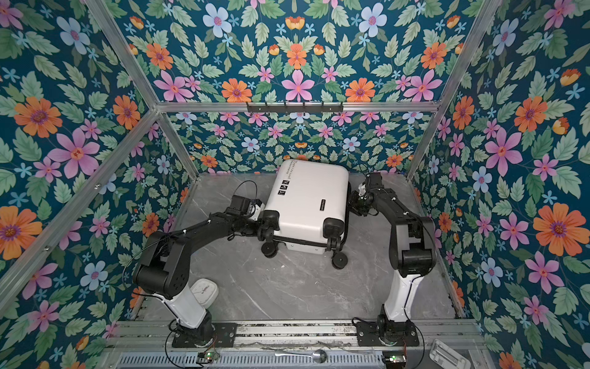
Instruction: Pack the luggage
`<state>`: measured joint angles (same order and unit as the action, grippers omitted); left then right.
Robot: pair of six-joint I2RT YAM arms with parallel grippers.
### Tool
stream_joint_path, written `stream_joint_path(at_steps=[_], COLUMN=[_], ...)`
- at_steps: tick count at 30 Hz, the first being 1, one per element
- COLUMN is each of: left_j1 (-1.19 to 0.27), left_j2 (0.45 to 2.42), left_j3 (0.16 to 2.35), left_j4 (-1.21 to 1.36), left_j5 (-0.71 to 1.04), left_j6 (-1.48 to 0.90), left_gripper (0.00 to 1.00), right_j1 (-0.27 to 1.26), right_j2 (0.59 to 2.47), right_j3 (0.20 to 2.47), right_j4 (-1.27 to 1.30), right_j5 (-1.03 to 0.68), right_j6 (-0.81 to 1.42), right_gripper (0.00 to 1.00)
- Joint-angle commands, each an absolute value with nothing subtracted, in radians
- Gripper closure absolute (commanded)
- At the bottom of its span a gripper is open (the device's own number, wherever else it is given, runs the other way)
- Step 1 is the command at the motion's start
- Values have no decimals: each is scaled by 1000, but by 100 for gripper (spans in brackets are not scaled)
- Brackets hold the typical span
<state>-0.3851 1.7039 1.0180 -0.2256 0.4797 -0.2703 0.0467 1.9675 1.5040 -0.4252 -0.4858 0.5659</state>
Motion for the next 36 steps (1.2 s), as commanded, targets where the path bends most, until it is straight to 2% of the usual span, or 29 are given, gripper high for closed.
stream_joint_path(at_steps=[1, 7, 13, 19, 23, 24, 26, 28, 29, 30, 34, 35, 36], left_j1=[-437, -449, -448, -446, -446, -446, -445, -442, -441, -439, -436, -435, -435], left_j2=[1690, 1660, 1555, 1397, 1283, 1253, 1199, 1153, 1130, 1109, 1069, 1074, 1084], left_j3=[998, 951, 905, 852, 803, 789, 758, 731, 719, 710, 709, 723, 748], left_j4=[-122, -92, -127, -104, -64, -57, -38, -21, -14, -6, -1, -23, -64], left_j5=[500, 432, 298, 155, 51, 21, -17, -48, -65, -79, -145, -206, -267], left_j6=[-306, -354, -366, -374, -381, -386, -393, -393, -395, -397, -408, -446, -493], left_gripper=[80, 81, 81, 76, 63, 60, 53, 46, 41, 38, 23, 17, 16], right_j1=[88, 77, 35, 30, 30, 31, 33, 40, 43, 43, 43, 42, 41], right_j2=[2032, 2087, 2008, 1848, 1671, 1599, 1516, 1455, 1421, 1390, 1293, 1271, 1253], right_j3=[1599, 1724, 1733, 1666, 1535, 1492, 1437, 1414, 1399, 1378, 1316, 1299, 1283], right_j4=[-473, -561, -642, -688, -654, -630, -614, -633, -636, -641, -625, -613, -602], right_j5=[-662, -586, -421, -254, -158, -149, -156, -171, -173, -175, -172, -158, -147], right_j6=[555, 530, 484, 437, 429, 429, 424, 406, 395, 385, 383, 401, 430], right_gripper=[60, 58, 53, 53, 53, 50, 35, 29, 20, 2, 1, 1, 1])
